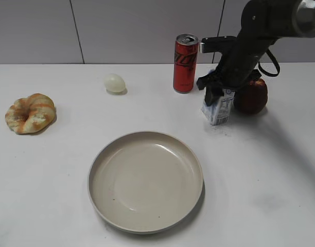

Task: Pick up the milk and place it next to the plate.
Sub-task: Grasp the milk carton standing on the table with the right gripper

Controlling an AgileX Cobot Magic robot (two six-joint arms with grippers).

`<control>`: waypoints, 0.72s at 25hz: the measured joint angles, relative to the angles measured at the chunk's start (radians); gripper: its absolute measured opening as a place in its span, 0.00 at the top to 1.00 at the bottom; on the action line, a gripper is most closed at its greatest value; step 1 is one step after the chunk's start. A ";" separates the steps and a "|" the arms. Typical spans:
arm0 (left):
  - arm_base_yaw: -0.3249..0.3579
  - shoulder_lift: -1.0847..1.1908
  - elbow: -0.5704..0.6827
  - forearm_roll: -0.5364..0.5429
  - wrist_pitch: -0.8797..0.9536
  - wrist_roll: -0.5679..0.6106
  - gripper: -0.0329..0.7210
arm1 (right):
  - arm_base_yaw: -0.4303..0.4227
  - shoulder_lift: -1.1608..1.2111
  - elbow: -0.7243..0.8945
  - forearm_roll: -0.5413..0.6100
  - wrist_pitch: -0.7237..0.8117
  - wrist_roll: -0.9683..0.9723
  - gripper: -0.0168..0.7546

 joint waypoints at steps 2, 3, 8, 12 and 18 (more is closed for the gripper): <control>0.000 0.000 0.000 0.000 0.000 0.000 0.65 | 0.000 0.000 -0.001 0.000 -0.002 -0.001 0.55; 0.000 0.000 0.000 0.000 0.000 0.000 0.65 | 0.000 0.000 -0.003 0.000 -0.002 -0.001 0.58; 0.000 0.000 0.000 0.000 0.000 0.000 0.65 | 0.000 -0.004 -0.004 0.000 0.002 -0.002 0.58; 0.000 0.000 0.000 0.000 0.000 0.000 0.65 | 0.000 -0.040 0.001 -0.005 0.031 -0.011 0.58; 0.000 0.000 0.000 0.000 0.000 0.000 0.65 | 0.000 -0.159 0.001 -0.020 0.115 -0.014 0.58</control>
